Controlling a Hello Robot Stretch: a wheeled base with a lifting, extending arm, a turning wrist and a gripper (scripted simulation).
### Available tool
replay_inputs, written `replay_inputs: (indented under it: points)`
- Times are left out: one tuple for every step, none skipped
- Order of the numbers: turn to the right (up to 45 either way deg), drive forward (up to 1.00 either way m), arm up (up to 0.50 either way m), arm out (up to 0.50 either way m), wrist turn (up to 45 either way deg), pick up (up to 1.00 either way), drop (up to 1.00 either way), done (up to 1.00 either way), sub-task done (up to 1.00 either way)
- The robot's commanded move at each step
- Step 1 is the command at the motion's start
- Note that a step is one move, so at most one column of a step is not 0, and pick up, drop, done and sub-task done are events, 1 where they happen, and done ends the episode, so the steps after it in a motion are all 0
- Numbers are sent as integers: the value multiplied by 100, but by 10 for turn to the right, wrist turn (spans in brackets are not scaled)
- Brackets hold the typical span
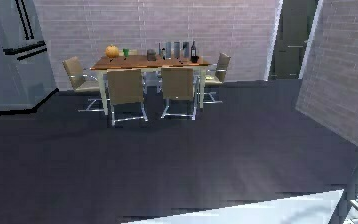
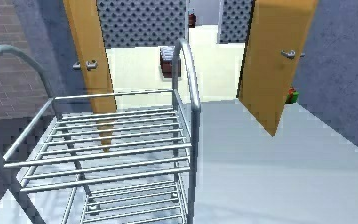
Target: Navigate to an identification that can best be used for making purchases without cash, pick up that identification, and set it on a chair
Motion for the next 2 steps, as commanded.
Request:
replay_inputs:
  points:
    - [0, 10, 0, 0, 0, 0, 0, 0, 0]
    - [-450, 0, 0, 0, 0, 0, 0, 0, 0]
